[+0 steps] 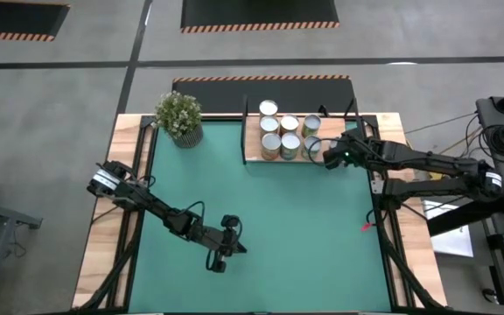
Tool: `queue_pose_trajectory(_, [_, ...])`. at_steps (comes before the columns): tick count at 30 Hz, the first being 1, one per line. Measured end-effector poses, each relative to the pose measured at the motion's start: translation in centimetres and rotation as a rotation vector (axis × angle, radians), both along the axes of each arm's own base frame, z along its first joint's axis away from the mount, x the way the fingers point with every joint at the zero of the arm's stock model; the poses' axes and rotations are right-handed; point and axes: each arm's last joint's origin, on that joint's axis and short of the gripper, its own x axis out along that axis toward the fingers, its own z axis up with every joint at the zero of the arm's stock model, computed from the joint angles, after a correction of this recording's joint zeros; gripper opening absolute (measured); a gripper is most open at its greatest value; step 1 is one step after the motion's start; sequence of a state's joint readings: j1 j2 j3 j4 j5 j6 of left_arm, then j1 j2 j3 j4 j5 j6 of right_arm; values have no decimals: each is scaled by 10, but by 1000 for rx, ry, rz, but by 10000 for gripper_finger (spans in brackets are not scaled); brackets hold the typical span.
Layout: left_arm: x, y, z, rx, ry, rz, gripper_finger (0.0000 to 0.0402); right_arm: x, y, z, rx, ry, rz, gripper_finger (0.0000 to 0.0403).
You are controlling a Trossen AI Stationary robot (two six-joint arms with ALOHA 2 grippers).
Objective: Pick and place cans onto a shelf
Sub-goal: Put the orange can on the shelf
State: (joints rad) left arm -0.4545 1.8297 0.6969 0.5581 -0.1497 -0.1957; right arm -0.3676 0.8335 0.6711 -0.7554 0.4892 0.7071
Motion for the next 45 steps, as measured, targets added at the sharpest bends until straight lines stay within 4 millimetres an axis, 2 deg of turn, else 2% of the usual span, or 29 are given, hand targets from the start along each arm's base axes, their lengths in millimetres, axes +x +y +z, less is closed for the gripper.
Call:
queue_pose_trajectory(11, [-1, 0, -1, 0, 2, -2, 0, 0, -2, -19, -40, -40, -81, 274])
queue_pose_trajectory(17, [-1, 0, -1, 0, 3, -3, 0, 1, -2, -20, -35, -45, -71, 274])
queue_pose_trajectory(26, [-1, 0, -1, 0, 1, -3, 0, 5, -3, -5, -45, -23, 12, 274])
queue_pose_trajectory(36, [-1, 0, -1, -1, 2, -4, 0, 1, -1, 25, -24, 11, -3, 274])
queue_pose_trajectory(45, [-1, 0, -1, -1, -1, -3, 0, 7, 0, 64, 27, 170, 219, 274])
